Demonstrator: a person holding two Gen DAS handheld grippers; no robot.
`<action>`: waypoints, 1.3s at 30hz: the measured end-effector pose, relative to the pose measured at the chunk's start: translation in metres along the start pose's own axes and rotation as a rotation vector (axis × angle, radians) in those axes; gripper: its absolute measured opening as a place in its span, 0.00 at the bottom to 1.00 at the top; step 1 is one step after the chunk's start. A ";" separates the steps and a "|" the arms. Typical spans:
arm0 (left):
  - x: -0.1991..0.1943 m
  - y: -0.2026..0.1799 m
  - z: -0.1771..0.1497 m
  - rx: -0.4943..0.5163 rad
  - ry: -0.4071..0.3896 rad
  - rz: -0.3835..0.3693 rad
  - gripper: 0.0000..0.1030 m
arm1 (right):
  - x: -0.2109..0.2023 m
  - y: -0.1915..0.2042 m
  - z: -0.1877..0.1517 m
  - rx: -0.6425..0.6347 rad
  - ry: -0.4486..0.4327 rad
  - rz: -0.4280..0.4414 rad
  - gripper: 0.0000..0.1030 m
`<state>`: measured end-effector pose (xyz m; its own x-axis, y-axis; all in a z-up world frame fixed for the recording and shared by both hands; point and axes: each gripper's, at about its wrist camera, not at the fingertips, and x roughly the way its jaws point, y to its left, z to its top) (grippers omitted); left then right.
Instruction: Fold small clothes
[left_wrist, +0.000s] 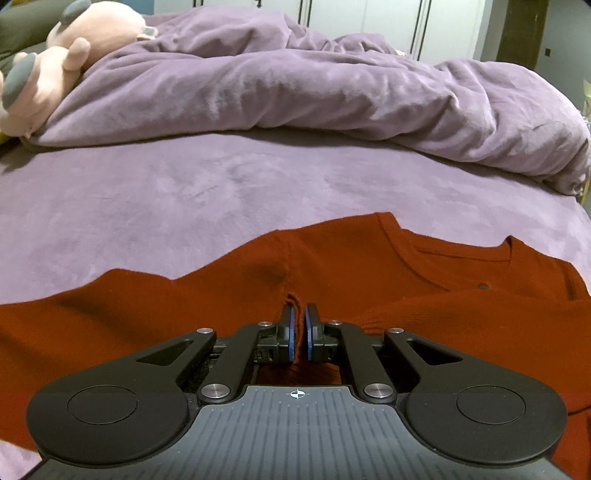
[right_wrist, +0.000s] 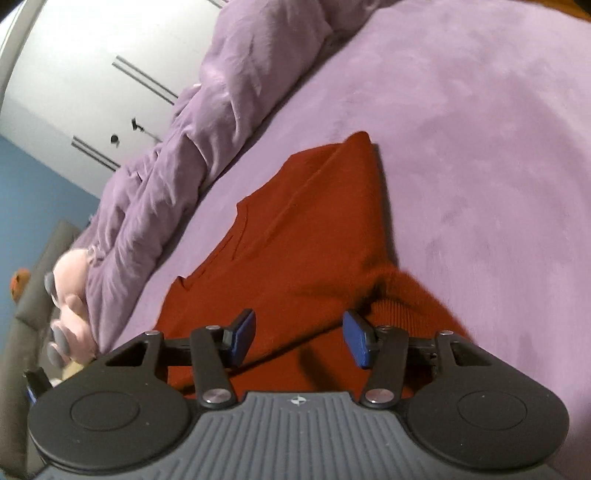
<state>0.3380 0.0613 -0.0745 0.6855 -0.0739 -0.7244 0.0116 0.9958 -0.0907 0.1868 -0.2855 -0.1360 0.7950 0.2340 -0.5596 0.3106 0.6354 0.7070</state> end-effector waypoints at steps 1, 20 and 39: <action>0.001 0.000 0.000 -0.001 0.001 0.003 0.08 | 0.003 0.000 -0.003 -0.008 -0.002 -0.006 0.51; -0.001 0.001 -0.010 -0.021 0.004 -0.017 0.14 | 0.011 0.017 -0.002 -0.289 -0.190 -0.246 0.18; -0.012 -0.016 -0.034 -0.025 0.056 -0.034 0.56 | 0.054 0.046 -0.011 -0.697 -0.197 -0.342 0.18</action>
<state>0.3053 0.0447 -0.0875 0.6434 -0.1114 -0.7574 0.0159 0.9911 -0.1322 0.2379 -0.2355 -0.1390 0.8119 -0.1500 -0.5642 0.2089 0.9771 0.0408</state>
